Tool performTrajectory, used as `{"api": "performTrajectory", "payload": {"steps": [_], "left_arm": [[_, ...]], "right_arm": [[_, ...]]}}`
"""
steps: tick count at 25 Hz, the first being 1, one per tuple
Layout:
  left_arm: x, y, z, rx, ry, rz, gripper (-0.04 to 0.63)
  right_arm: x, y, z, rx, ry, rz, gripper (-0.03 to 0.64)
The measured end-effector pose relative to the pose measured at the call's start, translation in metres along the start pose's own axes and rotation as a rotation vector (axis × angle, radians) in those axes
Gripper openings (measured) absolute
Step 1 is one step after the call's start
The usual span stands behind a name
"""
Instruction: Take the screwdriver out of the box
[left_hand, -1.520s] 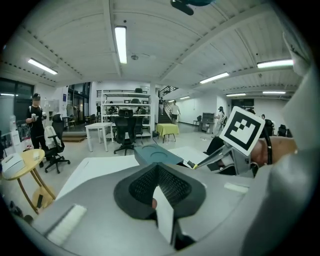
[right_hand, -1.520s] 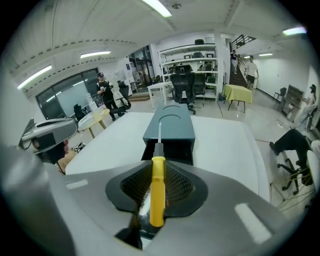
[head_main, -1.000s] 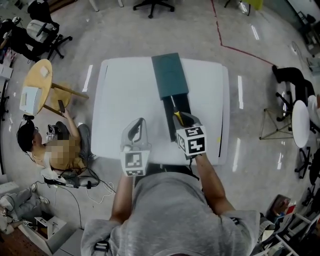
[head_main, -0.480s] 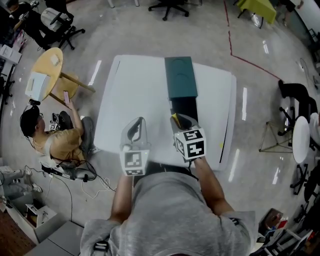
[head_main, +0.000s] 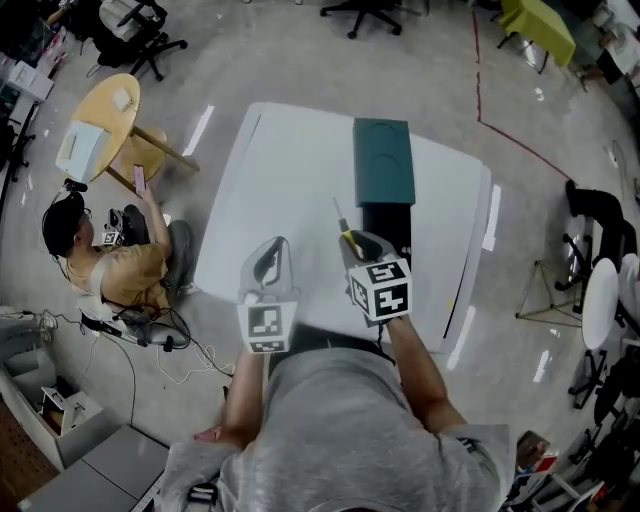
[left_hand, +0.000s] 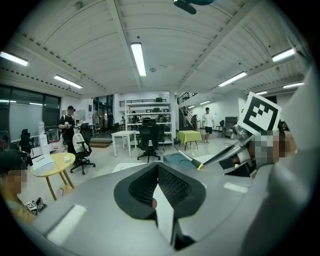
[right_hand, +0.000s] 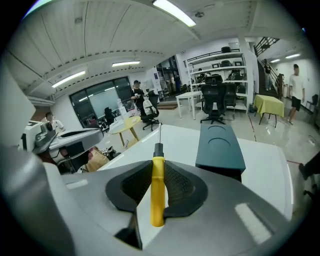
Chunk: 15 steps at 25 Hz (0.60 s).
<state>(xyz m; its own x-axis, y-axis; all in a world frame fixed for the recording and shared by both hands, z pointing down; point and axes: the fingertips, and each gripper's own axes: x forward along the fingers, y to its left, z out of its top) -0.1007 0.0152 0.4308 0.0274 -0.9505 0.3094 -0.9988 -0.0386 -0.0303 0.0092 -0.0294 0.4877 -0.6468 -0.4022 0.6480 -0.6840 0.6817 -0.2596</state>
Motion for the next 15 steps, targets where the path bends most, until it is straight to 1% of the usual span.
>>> {"api": "performTrajectory", "payload": {"steps": [7, 15], "left_arm": [[0.013, 0.031, -0.021, -0.038, 0.047, 0.022, 0.012], [0.039, 0.057, -0.045, -0.074, 0.108, 0.014, 0.012]], "right_arm": [[0.038, 0.01, 0.003, -0.009, 0.051, 0.024, 0.078], [0.083, 0.015, 0.012, -0.015, 0.109, 0.039, 0.078]]}}
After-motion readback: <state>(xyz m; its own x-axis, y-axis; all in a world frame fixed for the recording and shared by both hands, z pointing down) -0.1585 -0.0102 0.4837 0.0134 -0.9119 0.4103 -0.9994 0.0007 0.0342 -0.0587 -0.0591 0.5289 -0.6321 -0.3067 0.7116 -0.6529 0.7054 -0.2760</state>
